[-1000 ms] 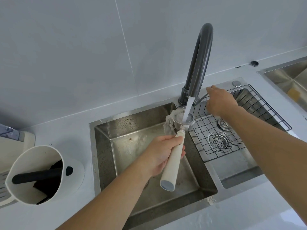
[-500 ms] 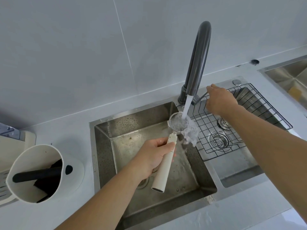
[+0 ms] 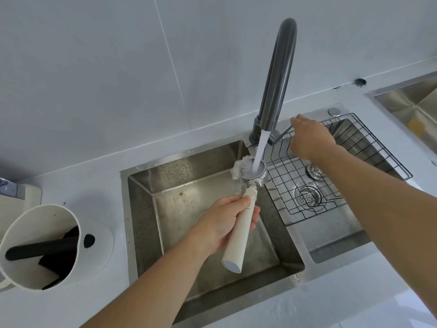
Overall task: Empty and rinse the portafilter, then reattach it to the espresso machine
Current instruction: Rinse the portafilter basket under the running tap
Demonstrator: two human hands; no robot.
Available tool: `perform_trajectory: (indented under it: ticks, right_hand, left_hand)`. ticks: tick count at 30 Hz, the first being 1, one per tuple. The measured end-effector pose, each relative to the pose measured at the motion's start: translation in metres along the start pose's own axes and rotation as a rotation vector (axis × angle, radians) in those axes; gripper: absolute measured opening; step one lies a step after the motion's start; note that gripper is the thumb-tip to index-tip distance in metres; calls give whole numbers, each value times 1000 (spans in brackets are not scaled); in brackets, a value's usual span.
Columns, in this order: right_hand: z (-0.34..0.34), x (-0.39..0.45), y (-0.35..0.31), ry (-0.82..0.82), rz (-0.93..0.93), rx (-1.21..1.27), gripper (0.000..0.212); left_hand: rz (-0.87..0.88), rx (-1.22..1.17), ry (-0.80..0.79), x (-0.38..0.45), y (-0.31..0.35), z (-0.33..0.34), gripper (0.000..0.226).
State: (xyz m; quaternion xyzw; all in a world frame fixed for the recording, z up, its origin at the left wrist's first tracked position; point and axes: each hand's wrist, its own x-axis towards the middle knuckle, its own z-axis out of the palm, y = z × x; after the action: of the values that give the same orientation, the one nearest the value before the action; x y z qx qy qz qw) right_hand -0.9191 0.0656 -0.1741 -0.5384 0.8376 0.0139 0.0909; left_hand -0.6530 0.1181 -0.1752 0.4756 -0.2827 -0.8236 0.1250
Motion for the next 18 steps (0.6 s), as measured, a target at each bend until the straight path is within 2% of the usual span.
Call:
perform_trajectory:
  ticks: [4,10,18]
  right_hand:
    - [2,2,-1,-9,4,-25,45]
    - [2,3,-2,-6,-1,-30,39]
    - [5,4,-2,-20,10,-31,41]
  left_hand:
    - [-1,43,31,1,3,-1,20]
    - [85,206,93,8,7,0,15]
    - [116,23,40,13,14,10,13]
